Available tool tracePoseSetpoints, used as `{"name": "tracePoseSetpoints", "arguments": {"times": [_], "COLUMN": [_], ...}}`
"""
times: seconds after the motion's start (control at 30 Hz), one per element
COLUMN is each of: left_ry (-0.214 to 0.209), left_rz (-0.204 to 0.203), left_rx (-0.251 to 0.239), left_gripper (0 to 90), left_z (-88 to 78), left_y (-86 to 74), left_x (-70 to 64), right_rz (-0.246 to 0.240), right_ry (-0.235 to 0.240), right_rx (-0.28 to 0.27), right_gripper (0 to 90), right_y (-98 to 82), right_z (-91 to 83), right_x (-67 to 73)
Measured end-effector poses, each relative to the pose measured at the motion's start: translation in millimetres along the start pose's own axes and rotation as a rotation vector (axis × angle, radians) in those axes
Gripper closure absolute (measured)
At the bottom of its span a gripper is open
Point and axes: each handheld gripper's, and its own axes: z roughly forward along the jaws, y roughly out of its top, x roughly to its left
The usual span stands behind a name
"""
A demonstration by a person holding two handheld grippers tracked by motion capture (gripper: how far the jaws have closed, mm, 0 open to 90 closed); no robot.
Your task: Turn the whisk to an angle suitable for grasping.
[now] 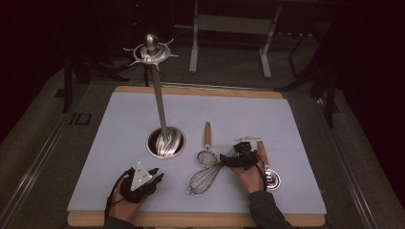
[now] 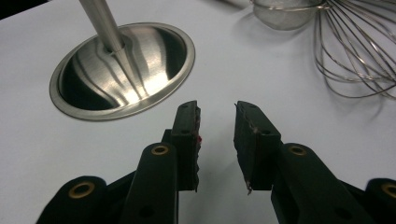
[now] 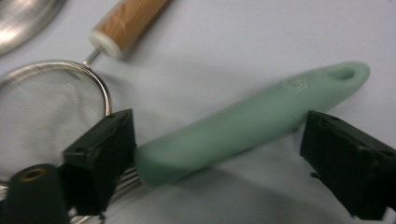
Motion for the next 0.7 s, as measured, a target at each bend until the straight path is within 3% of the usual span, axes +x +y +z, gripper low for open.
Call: {"name": "tracePoseSetpoints", "arguments": {"times": [0.13, 0.3, 0.37, 0.5, 0.6, 0.7], "left_ry": [-0.004, -0.004, -0.004, 0.002, 0.004, 0.006], "left_rz": [0.010, 0.017, 0.017, 0.008, 0.000, -0.003], "left_rx": [-0.001, 0.002, 0.001, -0.001, -0.002, -0.004], "left_gripper": [70.8, 70.3, 70.2, 70.1, 69.8, 69.5], "left_z": [-1.1, -0.4, -1.0, -1.6, -1.6, -1.8], "left_y": [0.4, 0.8, 0.8, 0.3, 0.1, 0.0], "left_x": [-0.5, -1.7, -1.5, 0.4, 1.2, 1.5], "right_rz": [-0.029, -0.105, -0.081, 0.047, 0.025, 0.023], "right_ry": [-0.022, -0.040, -0.039, 0.020, 0.025, 0.040], "right_rx": [0.019, 0.046, 0.057, 0.060, 0.069, 0.088], "right_gripper": [12.0, 24.8, 28.4, 27.7, 33.5, 44.9], "right_y": [2.9, 8.8, 10.1, 5.6, 6.5, 9.1], "right_z": [0.1, -3.0, -2.8, 1.9, 0.3, -1.9], "right_x": [2.7, 7.0, 4.6, -6.7, -8.9, -15.5]}}
